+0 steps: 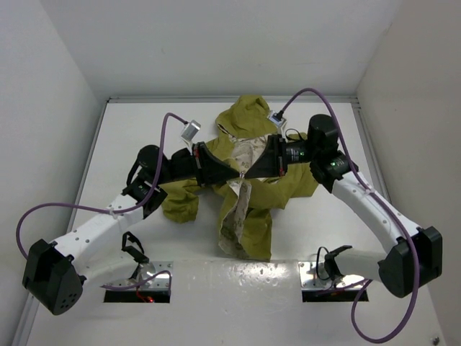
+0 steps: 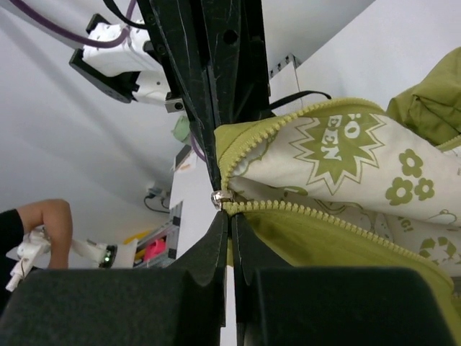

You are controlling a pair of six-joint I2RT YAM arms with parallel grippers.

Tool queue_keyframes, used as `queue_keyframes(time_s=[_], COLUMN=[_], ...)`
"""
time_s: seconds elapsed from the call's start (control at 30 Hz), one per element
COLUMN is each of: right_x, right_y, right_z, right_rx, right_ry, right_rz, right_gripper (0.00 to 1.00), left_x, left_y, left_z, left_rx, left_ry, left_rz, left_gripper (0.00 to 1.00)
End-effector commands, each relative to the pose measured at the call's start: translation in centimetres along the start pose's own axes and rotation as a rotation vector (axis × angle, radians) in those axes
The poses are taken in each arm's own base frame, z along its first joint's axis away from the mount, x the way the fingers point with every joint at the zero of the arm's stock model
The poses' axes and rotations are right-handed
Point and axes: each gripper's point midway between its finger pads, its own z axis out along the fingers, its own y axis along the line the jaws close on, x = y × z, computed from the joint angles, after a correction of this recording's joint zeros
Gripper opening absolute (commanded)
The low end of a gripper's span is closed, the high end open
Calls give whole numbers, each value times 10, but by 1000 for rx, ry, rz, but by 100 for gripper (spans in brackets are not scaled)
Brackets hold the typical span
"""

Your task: Zip up the jacket

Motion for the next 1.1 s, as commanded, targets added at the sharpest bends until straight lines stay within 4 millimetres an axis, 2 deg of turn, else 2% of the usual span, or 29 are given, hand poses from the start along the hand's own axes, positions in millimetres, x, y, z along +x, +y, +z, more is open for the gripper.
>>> queue_keyframes(time_s=[0.0, 0.03, 0.1, 0.13, 0.17, 0.33, 0.37, 0.57, 0.7, 0.8, 0.93, 1.07], right_x=[12, 11, 22, 21, 29, 34, 41, 45, 55, 62, 70, 71], right_y=[18, 17, 16, 15, 15, 15, 18, 16, 17, 17, 18, 17], right_z=[0, 1, 1, 2, 0, 0, -1, -1, 1, 0, -1, -4], right_rx=[-32, -33, -12, -7, 7, 17, 16, 27, 17, 17, 20, 22], right_ry=[78, 82, 117, 121, 146, 172, 194, 215, 246, 262, 287, 295], right_rz=[-95, -161, -128, -217, -176, -273, -256, -301, -319, -341, -343, -410], right_gripper=[0, 0, 0, 0, 0, 0, 0, 0, 0, 0, 0, 0], left_x=[-22, -22, -25, -24, -24, -28, -28, -30, -29, -32, -34, -35], left_y=[-11, -11, -14, -11, -11, -14, -14, -17, -23, -20, -7, 1], left_z=[0, 0, 0, 1, 1, 3, 3, 6, 8, 9, 11, 12], left_rx=[25, 25, 29, 25, 25, 38, 38, 52, 66, 52, -4, -30], left_ry=[-73, -73, -78, -73, -73, -84, -84, -97, -97, -117, -137, -162], left_rz=[45, 45, 51, 45, 45, 42, 42, 19, 12, 11, -36, -79], left_gripper=[0, 0, 0, 0, 0, 0, 0, 0, 0, 0, 0, 0])
